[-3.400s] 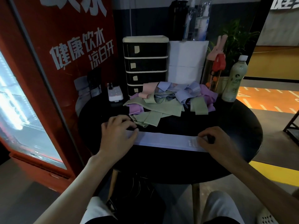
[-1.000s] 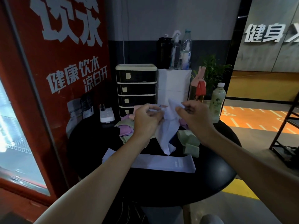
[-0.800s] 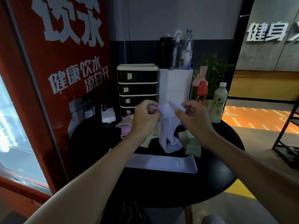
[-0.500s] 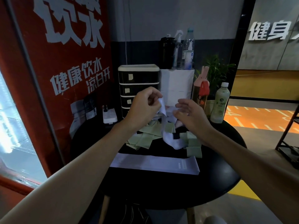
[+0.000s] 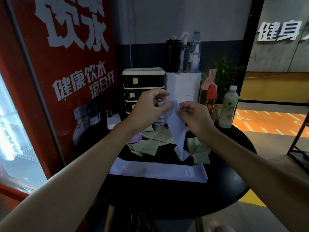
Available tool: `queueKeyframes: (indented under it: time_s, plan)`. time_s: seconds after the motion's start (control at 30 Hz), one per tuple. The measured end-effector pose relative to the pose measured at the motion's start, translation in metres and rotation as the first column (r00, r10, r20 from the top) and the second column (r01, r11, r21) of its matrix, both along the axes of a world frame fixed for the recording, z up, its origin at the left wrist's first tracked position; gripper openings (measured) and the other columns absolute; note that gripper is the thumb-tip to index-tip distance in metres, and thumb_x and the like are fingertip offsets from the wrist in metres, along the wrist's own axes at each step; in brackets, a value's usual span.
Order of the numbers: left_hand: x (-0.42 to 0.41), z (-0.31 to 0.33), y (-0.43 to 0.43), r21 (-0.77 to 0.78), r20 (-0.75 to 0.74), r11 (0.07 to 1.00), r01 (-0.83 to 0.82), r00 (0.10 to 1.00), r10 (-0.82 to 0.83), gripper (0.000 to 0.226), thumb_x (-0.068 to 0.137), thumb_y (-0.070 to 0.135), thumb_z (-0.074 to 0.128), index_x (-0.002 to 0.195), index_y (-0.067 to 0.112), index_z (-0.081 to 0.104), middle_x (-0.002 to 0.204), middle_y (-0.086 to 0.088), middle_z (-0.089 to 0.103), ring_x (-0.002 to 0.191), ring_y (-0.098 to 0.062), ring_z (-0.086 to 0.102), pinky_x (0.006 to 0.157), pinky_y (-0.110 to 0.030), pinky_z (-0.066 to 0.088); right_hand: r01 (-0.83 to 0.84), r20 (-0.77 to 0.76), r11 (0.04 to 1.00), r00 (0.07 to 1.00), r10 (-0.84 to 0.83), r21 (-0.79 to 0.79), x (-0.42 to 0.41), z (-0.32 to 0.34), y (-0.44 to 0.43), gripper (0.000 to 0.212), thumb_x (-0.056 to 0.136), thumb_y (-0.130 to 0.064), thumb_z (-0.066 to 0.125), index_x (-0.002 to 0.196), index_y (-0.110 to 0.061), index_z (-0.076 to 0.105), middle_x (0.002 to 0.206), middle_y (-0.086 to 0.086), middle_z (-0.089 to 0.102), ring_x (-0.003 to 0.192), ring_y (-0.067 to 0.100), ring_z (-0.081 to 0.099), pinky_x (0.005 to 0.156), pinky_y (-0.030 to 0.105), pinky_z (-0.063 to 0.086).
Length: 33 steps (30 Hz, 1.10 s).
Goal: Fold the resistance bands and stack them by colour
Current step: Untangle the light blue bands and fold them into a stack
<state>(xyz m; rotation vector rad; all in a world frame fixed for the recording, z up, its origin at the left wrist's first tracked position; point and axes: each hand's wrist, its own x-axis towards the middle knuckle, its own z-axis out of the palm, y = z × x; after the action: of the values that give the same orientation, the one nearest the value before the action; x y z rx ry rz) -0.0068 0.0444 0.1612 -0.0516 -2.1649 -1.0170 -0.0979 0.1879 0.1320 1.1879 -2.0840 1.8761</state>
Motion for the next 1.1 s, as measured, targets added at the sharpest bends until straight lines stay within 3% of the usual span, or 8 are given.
queueKeyframes:
  time_s: [0.1, 0.2, 0.33, 0.4, 0.53, 0.63, 0.8, 1.1]
  plan:
    - [0.001, 0.002, 0.001, -0.018, -0.012, 1.000, 0.009, 1.000, -0.009, 0.008, 0.092, 0.008, 0.066, 0.098, 0.006, 0.072, 0.093, -0.013, 0.072, 0.080, -0.013, 0.065, 0.075, -0.033, 0.055, -0.017, 0.027, 1.000, 0.999, 0.017, -0.016, 0.003, 0.002, 0.000, 0.008, 0.091, -0.004, 0.063, 0.099, -0.004, 0.066, 0.099, 0.020, 0.069, 0.087, 0.021, 0.064, 0.081, 0.033, 0.055]
    - [0.001, 0.005, 0.002, -0.027, -0.065, 1.000, -0.001, 0.998, -0.001, 0.006, 0.092, 0.006, 0.066, 0.093, 0.005, 0.072, 0.088, -0.015, 0.071, 0.076, -0.012, 0.062, 0.070, -0.033, 0.054, -0.066, 0.081, 0.997, 0.994, 0.068, -0.027, 0.006, 0.003, 0.000, 0.015, 0.091, -0.007, 0.065, 0.106, -0.004, 0.065, 0.102, 0.018, 0.070, 0.092, 0.025, 0.068, 0.080, 0.036, 0.058]
    - [0.001, 0.012, 0.003, -0.030, -0.130, 0.999, -0.016, 0.991, 0.012, 0.007, 0.092, 0.007, 0.066, 0.092, 0.002, 0.070, 0.085, -0.015, 0.070, 0.073, -0.009, 0.061, 0.065, -0.026, 0.051, -0.123, 0.080, 0.991, 0.990, 0.118, 0.060, 0.007, 0.000, 0.000, 0.019, 0.088, -0.008, 0.069, 0.106, -0.004, 0.065, 0.097, 0.011, 0.071, 0.071, 0.001, 0.066, 0.055, 0.012, 0.050]
    - [0.002, 0.016, 0.001, -0.044, -0.165, 0.998, -0.035, 0.986, 0.028, 0.007, 0.092, 0.009, 0.066, 0.092, 0.003, 0.070, 0.083, -0.008, 0.069, 0.071, -0.003, 0.060, 0.064, -0.019, 0.050, -0.111, 0.087, 0.991, 0.991, 0.105, 0.070, 0.007, -0.001, -0.001, 0.013, 0.089, -0.008, 0.068, 0.100, -0.003, 0.064, 0.096, 0.016, 0.072, 0.065, -0.001, 0.064, 0.052, 0.011, 0.047]
    - [0.003, 0.021, -0.005, -0.048, -0.206, 0.997, -0.057, 0.978, 0.046, 0.004, 0.092, 0.009, 0.066, 0.089, 0.009, 0.069, 0.080, 0.004, 0.067, 0.070, 0.000, 0.060, 0.063, -0.016, 0.049, -0.112, 0.109, 0.991, 0.989, 0.103, 0.075, 0.005, -0.006, -0.001, 0.013, 0.091, -0.013, 0.066, 0.099, -0.004, 0.062, 0.097, 0.026, 0.070, 0.079, 0.032, 0.067, 0.063, 0.027, 0.050]
    - [0.004, 0.023, -0.010, -0.041, -0.235, 0.996, -0.074, 0.970, 0.062, 0.005, 0.092, 0.008, 0.066, 0.089, 0.011, 0.069, 0.079, 0.009, 0.066, 0.070, 0.002, 0.060, 0.063, -0.014, 0.048, -0.215, 0.211, 0.976, 0.955, 0.206, 0.019, 0.007, -0.012, -0.001, 0.013, 0.090, -0.005, 0.065, 0.100, -0.012, 0.062, 0.097, 0.012, 0.074, 0.088, 0.021, 0.072, 0.078, 0.030, 0.057]
    - [0.006, 0.028, -0.018, 0.008, -0.252, 0.994, -0.105, 0.962, 0.104, 0.007, 0.093, 0.010, 0.065, 0.089, 0.011, 0.070, 0.078, 0.007, 0.067, 0.070, -0.001, 0.061, 0.062, -0.017, 0.050, -0.297, 0.226, 0.955, 0.930, 0.289, -0.003, 0.010, -0.018, 0.001, 0.025, 0.089, 0.002, 0.064, 0.099, -0.021, 0.063, 0.095, -0.005, 0.074, 0.089, 0.009, 0.071, 0.081, 0.022, 0.056]
    - [0.012, 0.048, -0.044, 0.200, -0.331, 0.956, -0.213, 0.904, 0.271, 0.011, 0.094, 0.016, 0.064, 0.087, 0.025, 0.067, 0.084, 0.007, 0.068, 0.073, 0.001, 0.064, 0.069, -0.023, 0.056, -0.297, 0.230, 0.954, 0.932, 0.281, 0.039, 0.003, -0.021, 0.013, 0.022, 0.091, -0.001, 0.062, 0.108, -0.015, 0.063, 0.106, 0.004, 0.074, 0.096, 0.015, 0.071, 0.084, 0.027, 0.057]
